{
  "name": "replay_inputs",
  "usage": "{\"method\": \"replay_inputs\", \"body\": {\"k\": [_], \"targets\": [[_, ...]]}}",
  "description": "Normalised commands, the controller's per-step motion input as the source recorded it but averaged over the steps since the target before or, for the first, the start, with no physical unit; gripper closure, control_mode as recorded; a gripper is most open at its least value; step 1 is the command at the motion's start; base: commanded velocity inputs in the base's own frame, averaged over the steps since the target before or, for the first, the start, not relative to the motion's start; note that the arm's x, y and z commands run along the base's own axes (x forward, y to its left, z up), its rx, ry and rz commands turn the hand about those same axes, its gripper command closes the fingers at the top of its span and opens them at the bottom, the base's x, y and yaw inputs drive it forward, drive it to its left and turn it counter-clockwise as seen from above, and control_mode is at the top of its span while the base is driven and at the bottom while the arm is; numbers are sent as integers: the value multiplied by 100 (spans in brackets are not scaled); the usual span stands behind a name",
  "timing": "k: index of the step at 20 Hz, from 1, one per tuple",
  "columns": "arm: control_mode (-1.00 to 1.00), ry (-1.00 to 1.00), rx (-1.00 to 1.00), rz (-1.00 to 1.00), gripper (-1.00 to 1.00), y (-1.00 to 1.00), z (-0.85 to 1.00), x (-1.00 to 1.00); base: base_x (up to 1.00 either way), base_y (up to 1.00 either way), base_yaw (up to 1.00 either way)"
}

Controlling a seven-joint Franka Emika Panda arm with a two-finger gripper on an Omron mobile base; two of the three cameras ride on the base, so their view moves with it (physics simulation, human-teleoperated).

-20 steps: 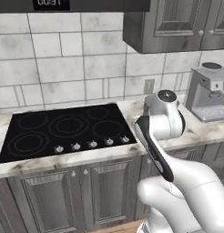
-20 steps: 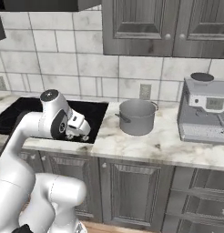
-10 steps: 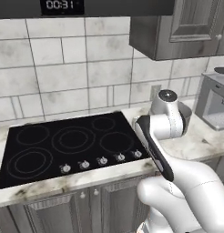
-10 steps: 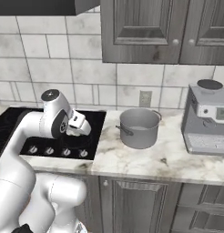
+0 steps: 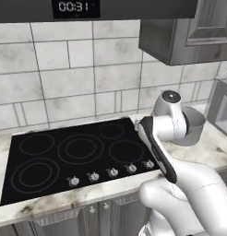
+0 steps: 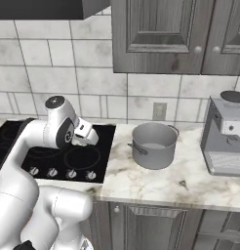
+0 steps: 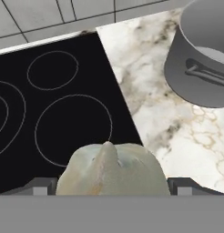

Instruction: Turn on the sink faucet. Then move the garlic from the counter to the sink. Turn off the sink. Move the vegetable from the sink to the pot next to the stove. Finally move the pot to the rear left burner.

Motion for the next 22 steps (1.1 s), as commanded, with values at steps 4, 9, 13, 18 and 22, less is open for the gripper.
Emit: {"method": "replay_inputs", "body": {"k": [4,9,13,18,22], "targets": [[100,0,0,0,100,0,0,0,37,44,2],[100,0,0,0,100,0,0,0,44,34,8],[100,0,0,0,100,0,0,0,43,7,19],[100,0,0,0,100,0,0,0,16,0,6],[100,0,0,0,100,0,0,0,0,0,0]]}}
